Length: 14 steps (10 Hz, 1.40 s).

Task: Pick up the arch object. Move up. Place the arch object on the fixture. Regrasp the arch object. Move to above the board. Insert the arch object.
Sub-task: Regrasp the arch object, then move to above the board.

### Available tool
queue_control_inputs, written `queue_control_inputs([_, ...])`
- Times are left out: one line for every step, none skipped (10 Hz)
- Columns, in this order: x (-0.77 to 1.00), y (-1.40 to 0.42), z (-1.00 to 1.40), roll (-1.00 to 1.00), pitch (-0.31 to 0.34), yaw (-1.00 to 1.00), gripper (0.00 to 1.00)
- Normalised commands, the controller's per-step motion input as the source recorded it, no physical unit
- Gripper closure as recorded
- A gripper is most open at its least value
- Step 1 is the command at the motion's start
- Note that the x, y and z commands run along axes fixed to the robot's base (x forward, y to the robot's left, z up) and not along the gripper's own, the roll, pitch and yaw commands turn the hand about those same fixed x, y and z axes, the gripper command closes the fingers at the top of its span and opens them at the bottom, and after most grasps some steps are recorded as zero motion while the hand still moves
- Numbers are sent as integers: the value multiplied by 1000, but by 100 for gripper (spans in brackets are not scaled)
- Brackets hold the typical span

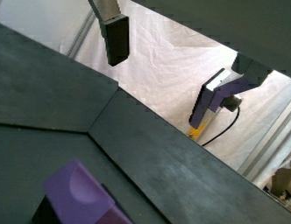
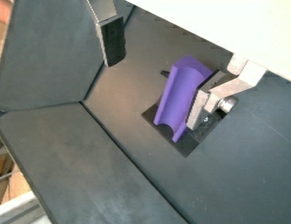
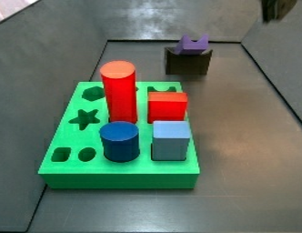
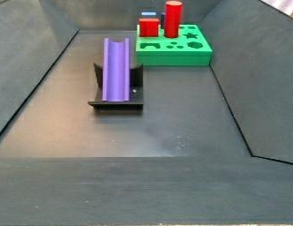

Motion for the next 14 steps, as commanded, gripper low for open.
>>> queue_control_inputs([53,38,-1000,107,-115,68,0])
queue_control_inputs([56,39,-1000,84,-120,41,0])
queue_control_inputs([63,37,-1000,62,-124,6,0])
queue_control_inputs([64,37,-1000,61,-119,-10,0])
queue_control_inputs([64,32,-1000,59,-103,-35,0])
queue_control_inputs([71,30,-1000,55,-93,-48,0])
queue_control_inputs([68,25,-904,53,-75,-56,0])
queue_control_inputs([60,17,-728,54,-55,-61,0])
queue_control_inputs([53,9,-499,52,-27,-59,0])
queue_control_inputs([55,3,-331,50,-9,-49,0])
queue_control_inputs([0,0,0,0,0,0,100])
queue_control_inputs([161,-72,1000,-309,136,-293,100])
queue_control_inputs([159,-71,1000,-306,143,-275,100])
queue_control_inputs([150,-65,1000,-282,180,-202,100])
